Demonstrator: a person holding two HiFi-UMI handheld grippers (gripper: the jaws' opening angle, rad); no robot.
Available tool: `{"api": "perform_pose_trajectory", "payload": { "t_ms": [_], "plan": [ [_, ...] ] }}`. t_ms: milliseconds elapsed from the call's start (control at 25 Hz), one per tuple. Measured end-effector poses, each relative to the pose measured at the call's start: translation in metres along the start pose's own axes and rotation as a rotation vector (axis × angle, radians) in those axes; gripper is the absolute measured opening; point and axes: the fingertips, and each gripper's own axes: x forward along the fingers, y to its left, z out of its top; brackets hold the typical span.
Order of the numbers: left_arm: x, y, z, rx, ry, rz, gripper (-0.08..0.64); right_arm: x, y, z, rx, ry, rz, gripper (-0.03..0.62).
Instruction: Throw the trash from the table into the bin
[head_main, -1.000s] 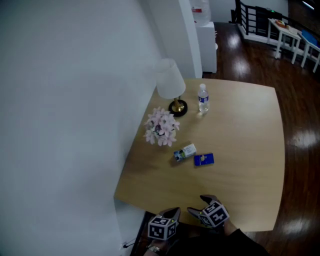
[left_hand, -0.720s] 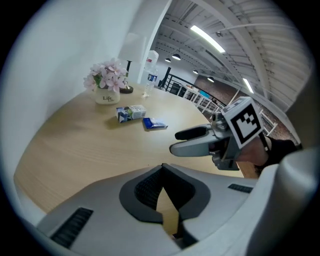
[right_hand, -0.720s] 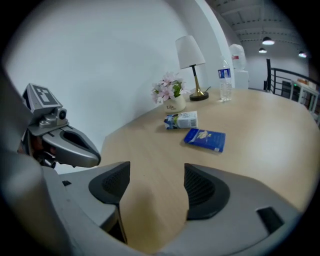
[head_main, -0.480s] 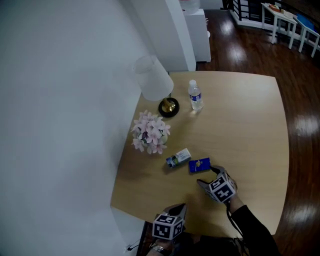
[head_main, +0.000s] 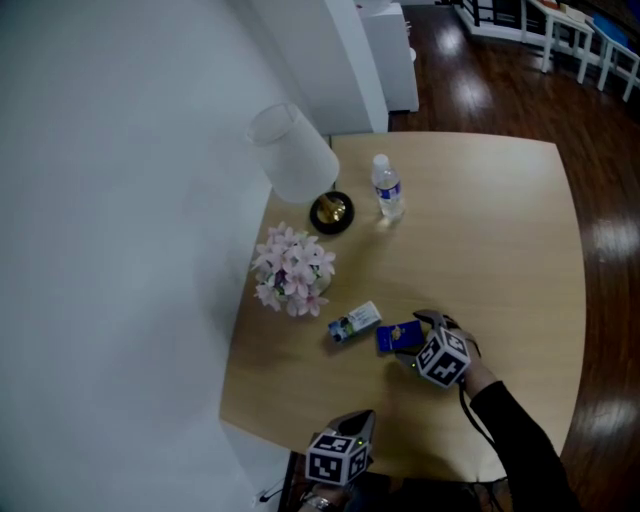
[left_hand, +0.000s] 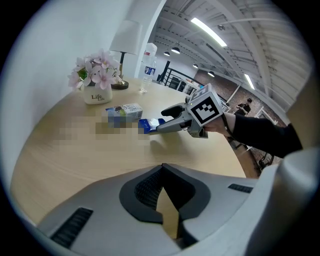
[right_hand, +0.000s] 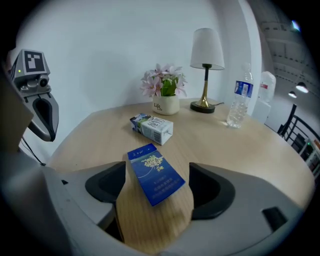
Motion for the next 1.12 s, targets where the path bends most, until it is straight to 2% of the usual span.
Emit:
{"api": "perform_pose_trajectory", "payload": {
  "t_ms": [240, 360, 440, 480, 800, 1120],
  "plan": [
    [0.001, -0.003, -0.004, 0.002, 0.012, 0.003, 0.003, 0.013, 0.001, -0.007, -0.069, 0.062, 0.054, 0.405],
    [0.0, -0.002, -0.007, 0.005, 0.01, 0.004, 0.003, 0.016, 0.004, -0.01, -0.078, 0.078, 0.046, 0.399],
    [-0.002, -0.002, -0.007, 0.003, 0.005, 0.004, 0.003, 0.013, 0.007, -0.011, -0.073, 0.078, 0.04, 0.365],
    [-0.003, -0.003, -0.007, 0.002, 0.003, 0.004, 0.003, 0.011, 0.008, -0.011, -0.07, 0.078, 0.037, 0.322],
    [-0.019, -0.003, -0.015, 0.0, -0.029, 0.015, 0.003, -0.002, 0.036, -0.024, -0.047, 0.094, 0.02, 0.285],
    [-0.045, -0.001, -0.028, -0.007, -0.076, 0.024, 0.003, -0.041, 0.072, -0.015, 0.016, 0.037, -0.009, 0.27]
  ]
}}
